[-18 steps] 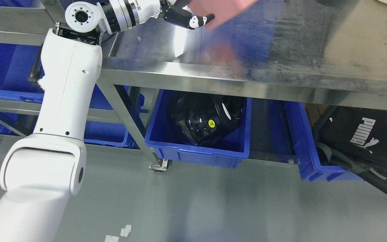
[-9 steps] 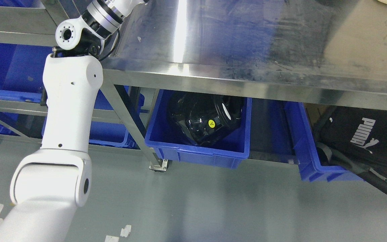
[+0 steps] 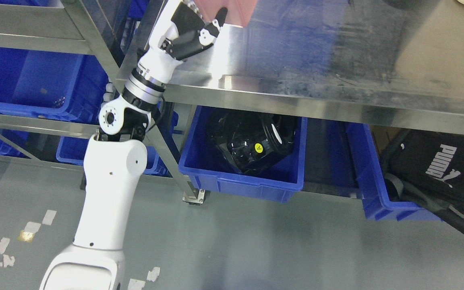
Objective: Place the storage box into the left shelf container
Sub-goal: 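Lift the pink box off the table with the left hand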
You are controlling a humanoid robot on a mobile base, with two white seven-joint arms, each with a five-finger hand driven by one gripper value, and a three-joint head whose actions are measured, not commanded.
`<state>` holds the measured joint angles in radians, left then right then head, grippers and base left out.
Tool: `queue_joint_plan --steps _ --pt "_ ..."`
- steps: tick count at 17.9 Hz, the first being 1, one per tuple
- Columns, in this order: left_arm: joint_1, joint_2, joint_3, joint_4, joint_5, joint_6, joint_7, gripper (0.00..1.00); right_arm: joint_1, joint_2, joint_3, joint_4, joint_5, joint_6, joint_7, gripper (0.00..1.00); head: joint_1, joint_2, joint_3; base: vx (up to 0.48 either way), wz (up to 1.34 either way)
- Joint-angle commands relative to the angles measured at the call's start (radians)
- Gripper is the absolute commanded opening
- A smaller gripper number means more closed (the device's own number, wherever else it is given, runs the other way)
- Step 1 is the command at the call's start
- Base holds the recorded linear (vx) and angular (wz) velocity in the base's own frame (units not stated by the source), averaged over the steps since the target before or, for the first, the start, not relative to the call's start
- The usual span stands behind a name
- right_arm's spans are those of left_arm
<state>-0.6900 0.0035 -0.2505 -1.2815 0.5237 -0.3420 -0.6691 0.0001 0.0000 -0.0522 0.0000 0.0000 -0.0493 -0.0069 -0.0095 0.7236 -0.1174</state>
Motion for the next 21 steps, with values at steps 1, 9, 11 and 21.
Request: queue_joint_plan --steps 1,9,11,21 --pt "0.265 0.014 -0.185 -0.398 0.010 -0.053 -0.049 0.01 -0.003 -0.017 0.000 -0.017 -0.021 0.000 0.005 1.00 0.0000 0.000 0.000 -0.022 0.20" --pt "0.532 0.014 -0.213 -0.395 -0.051 -0.155 -0.139 0.01 -0.003 -0.017 0.000 -0.017 -0.021 0.000 0.004 1.00 0.0000 0.000 0.000 -0.022 0.51" --pt "0.592 0.014 -0.211 -0.391 -0.062 -0.182 -0.139 0.02 -0.005 -0.017 0.000 -0.017 -0.021 0.000 0.004 1.00 0.0000 0.000 0.000 -0.013 0.79" --pt "0.705 0.014 0.046 -0.355 -0.062 -0.209 -0.100 0.03 -0.003 -0.017 0.000 -0.017 -0.021 -0.001 0.004 1.00 0.0000 0.001 0.000 0.117 1.30"
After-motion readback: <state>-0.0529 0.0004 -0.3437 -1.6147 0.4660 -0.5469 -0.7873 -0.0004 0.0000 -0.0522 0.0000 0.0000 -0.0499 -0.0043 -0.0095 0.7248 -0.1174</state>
